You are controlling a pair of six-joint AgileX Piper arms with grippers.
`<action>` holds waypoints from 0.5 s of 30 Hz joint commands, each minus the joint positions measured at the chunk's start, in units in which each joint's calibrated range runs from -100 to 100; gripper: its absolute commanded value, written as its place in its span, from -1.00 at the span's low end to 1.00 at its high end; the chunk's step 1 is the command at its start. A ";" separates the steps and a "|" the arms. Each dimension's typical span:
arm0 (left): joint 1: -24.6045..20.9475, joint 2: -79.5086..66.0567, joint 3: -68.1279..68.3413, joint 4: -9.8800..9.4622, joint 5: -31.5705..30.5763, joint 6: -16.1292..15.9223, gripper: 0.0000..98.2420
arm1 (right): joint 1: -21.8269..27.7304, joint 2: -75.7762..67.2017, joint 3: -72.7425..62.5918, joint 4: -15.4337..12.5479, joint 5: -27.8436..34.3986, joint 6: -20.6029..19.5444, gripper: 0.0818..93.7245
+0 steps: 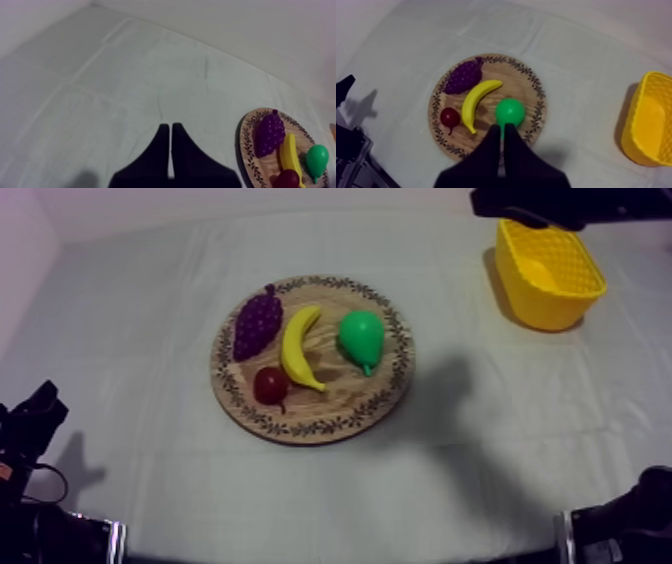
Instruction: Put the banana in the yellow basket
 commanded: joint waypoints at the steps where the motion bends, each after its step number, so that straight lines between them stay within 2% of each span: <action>1: -0.01 -0.05 -0.01 -0.03 -0.01 0.02 -1.00 | -2.05 3.23 -4.58 0.66 3.57 -1.73 -0.99; 10: -0.01 -0.05 -0.01 -0.03 -0.01 0.02 -1.00 | -8.50 13.45 -17.88 2.78 17.18 -5.98 -0.99; 15: -0.01 -0.05 -0.01 -0.03 -0.01 0.02 -1.00 | -10.36 18.77 -23.72 2.90 22.60 -7.53 -0.99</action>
